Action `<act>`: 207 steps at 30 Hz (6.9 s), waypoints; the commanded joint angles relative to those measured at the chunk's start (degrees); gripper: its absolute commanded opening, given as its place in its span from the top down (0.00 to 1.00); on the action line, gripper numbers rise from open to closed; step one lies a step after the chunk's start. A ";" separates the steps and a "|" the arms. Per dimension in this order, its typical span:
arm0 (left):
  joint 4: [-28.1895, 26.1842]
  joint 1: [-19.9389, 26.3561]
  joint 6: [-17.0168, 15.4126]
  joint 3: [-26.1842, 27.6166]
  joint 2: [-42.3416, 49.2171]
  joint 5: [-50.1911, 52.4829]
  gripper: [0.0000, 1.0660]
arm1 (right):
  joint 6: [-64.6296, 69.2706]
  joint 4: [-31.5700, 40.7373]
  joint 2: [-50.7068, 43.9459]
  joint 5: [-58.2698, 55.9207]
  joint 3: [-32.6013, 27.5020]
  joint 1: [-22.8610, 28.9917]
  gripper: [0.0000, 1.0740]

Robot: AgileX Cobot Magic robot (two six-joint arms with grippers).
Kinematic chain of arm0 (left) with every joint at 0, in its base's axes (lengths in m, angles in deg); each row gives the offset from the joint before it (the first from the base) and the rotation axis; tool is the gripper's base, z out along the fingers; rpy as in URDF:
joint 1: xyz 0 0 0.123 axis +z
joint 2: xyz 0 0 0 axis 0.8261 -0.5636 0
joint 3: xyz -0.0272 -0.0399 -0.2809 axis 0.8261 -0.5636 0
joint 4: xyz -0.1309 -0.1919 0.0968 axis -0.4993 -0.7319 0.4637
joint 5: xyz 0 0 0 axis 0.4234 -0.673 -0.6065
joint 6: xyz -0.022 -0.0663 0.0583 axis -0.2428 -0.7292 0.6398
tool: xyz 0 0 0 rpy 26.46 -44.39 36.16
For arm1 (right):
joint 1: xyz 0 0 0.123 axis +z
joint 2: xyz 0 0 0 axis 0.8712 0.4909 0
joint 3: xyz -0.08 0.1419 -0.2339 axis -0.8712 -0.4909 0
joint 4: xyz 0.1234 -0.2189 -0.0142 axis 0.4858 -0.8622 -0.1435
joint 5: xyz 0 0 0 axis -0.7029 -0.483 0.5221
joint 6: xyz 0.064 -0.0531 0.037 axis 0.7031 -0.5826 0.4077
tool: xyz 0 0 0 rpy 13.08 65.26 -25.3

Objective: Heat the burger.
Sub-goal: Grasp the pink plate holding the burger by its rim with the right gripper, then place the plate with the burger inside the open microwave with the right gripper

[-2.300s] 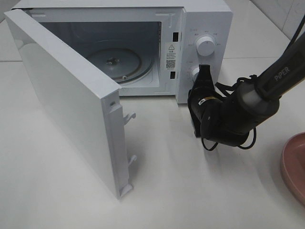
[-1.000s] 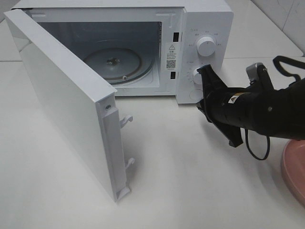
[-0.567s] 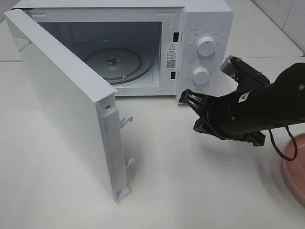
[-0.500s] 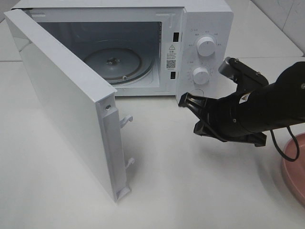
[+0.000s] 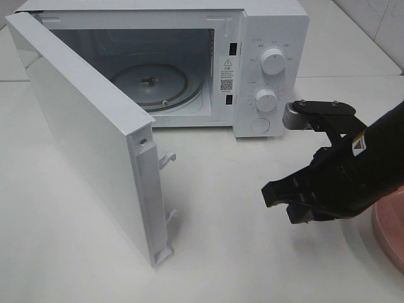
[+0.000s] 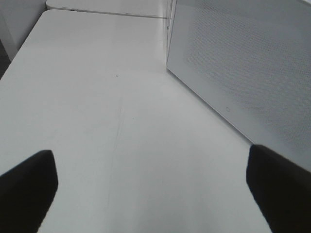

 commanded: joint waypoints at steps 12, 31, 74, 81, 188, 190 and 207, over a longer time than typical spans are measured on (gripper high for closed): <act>-0.34 -0.06 0.11 -0.17 1.32 0.86 0.08 | -0.69 -8.94 -5.73 -12.95 0.06 -11.69 0.93; -0.34 -0.06 0.11 -0.17 1.32 0.86 0.08 | -2.06 -19.54 -6.02 -13.29 0.06 -20.91 0.05; -0.34 -0.06 0.11 -0.17 1.32 0.86 0.08 | 1.38 -19.14 15.47 -3.67 0.00 -20.91 0.36; -0.34 -0.06 0.11 -0.17 1.32 0.86 0.08 | 1.43 -19.25 15.47 -3.44 0.00 -20.91 0.62; -0.34 -0.06 0.11 -0.17 1.32 0.86 0.08 | 21.31 -46.70 1.95 -31.68 0.00 30.65 1.00; -0.34 -0.06 0.11 -0.17 1.32 0.86 0.08 | 20.28 -46.70 1.95 -31.40 0.00 31.57 1.00; -0.34 -0.06 0.11 -0.17 1.32 0.86 0.08 | 5.96 -55.52 1.95 -20.86 0.00 31.86 1.00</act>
